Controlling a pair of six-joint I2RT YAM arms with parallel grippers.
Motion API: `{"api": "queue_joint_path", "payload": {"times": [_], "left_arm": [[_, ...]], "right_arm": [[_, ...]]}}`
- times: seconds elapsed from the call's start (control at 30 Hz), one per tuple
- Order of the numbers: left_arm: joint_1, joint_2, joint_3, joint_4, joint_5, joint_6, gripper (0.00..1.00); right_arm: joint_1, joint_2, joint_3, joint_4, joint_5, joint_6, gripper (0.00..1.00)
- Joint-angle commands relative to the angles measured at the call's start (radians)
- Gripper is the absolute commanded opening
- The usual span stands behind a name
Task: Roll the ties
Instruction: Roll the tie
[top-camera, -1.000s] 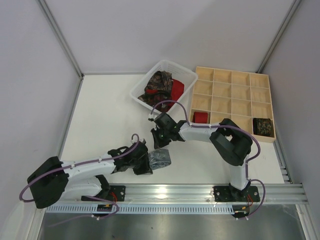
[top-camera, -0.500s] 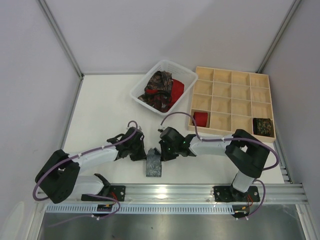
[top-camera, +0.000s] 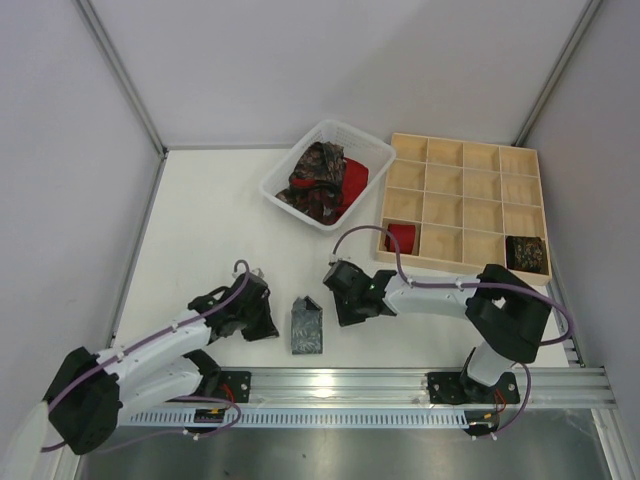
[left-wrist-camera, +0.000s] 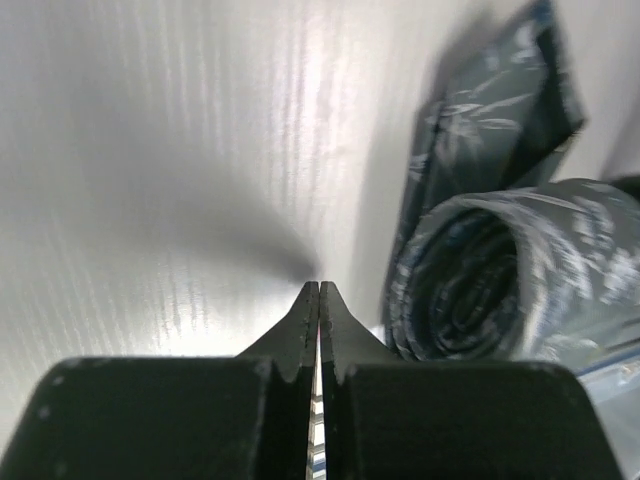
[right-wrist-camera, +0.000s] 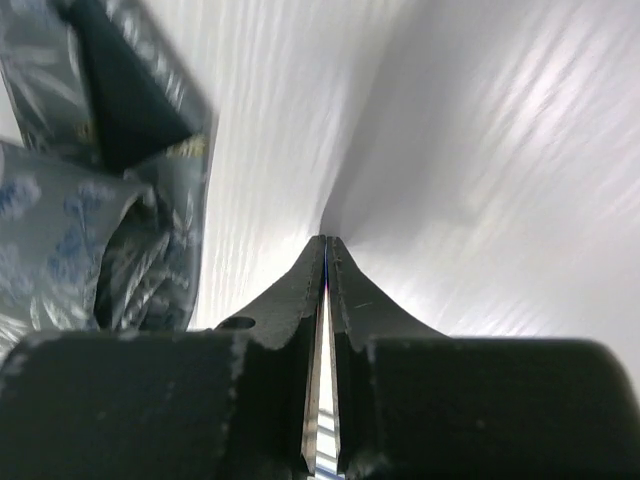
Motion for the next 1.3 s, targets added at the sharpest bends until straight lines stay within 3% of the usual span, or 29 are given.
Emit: {"api": "queue_joint_path", "payload": {"times": [0.0,0.13,0.33,0.7,0.9,1.0,1.07,1.23,1.27], "left_arm": [[-0.007,0.097,0.051,-0.007,-0.014,0.002,0.0],[-0.044,0.235,0.091,0.049,0.003,0.004,0.0],[-0.171,0.305,0.134,0.101,0.009,-0.075,0.0],[-0.146,0.108,0.062,-0.071,-0.095,-0.121,0.01],[-0.146,-0.033,0.138,-0.195,-0.212,-0.15,0.0],[-0.111,-0.102,0.206,-0.142,-0.211,-0.055,0.0],[-0.072,-0.11,0.264,-0.097,-0.165,0.034,0.0],[0.013,0.068,0.393,0.03,0.059,0.224,0.0],[0.013,0.114,0.454,0.003,0.06,0.238,0.0]], "right_arm": [[0.086,-0.002,0.026,-0.033,0.053,0.084,0.08],[0.14,0.096,0.086,-0.013,0.056,0.167,0.07],[0.172,0.213,0.21,-0.034,0.08,0.189,0.05],[0.072,0.021,0.066,-0.093,0.155,0.022,0.07],[0.034,-0.108,0.026,-0.11,0.157,-0.008,0.14],[0.014,-0.161,0.009,-0.103,0.097,-0.003,0.27],[0.003,-0.178,-0.003,-0.091,0.03,0.015,0.29],[-0.004,-0.24,-0.113,-0.013,-0.139,0.109,0.27],[0.0,-0.25,-0.136,0.034,-0.156,0.157,0.21]]}}
